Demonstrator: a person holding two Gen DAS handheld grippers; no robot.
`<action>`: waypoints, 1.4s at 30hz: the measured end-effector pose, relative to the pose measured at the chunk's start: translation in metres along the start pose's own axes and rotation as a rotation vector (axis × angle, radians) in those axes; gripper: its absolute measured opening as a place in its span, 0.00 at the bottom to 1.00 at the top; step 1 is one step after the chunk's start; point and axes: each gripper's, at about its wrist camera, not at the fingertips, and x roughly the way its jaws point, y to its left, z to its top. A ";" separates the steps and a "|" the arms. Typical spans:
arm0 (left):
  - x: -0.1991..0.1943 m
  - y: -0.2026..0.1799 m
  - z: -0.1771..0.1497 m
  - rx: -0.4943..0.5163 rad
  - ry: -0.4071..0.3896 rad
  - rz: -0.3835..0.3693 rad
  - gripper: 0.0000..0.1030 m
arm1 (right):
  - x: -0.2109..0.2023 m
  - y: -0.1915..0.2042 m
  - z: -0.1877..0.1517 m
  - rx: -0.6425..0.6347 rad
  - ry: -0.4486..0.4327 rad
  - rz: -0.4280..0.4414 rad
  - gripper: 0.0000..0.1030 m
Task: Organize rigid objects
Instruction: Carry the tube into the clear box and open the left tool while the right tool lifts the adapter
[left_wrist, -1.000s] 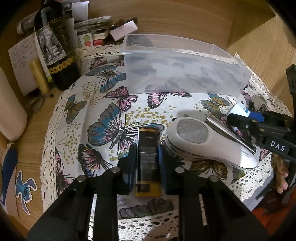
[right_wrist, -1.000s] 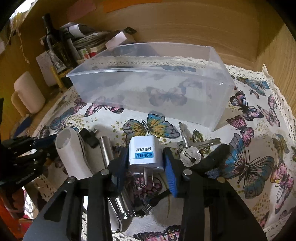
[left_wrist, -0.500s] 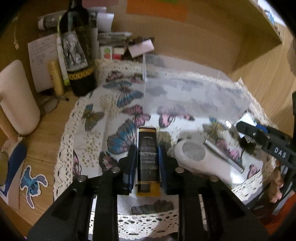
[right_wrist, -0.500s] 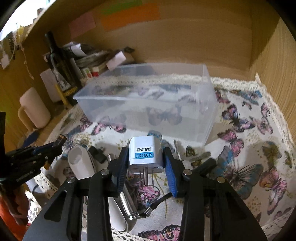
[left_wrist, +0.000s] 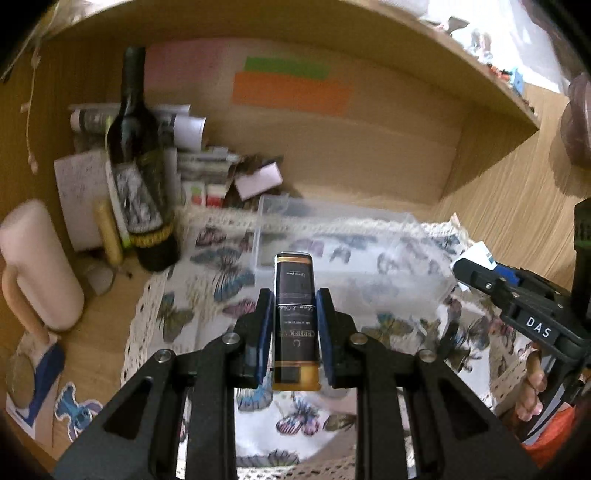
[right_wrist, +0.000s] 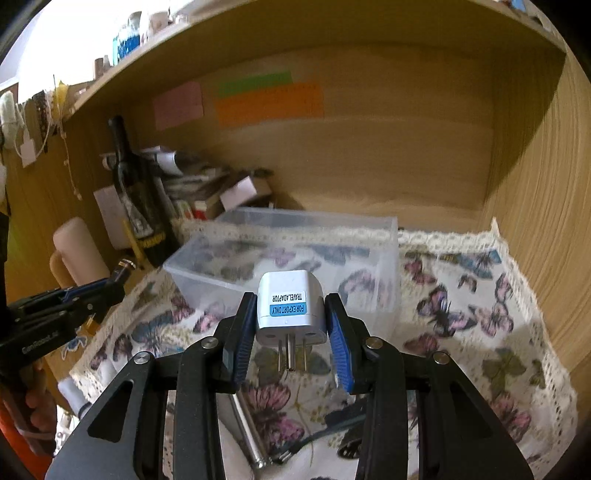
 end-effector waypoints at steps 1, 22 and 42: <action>-0.001 -0.002 0.004 0.005 -0.008 0.000 0.22 | -0.001 0.000 0.003 -0.005 -0.010 -0.007 0.33; 0.073 -0.012 0.071 0.047 0.015 0.023 0.22 | 0.033 -0.020 0.054 -0.079 -0.052 -0.063 0.33; 0.176 -0.002 0.065 0.073 0.280 0.035 0.22 | 0.043 0.005 -0.036 -0.103 0.253 0.139 0.33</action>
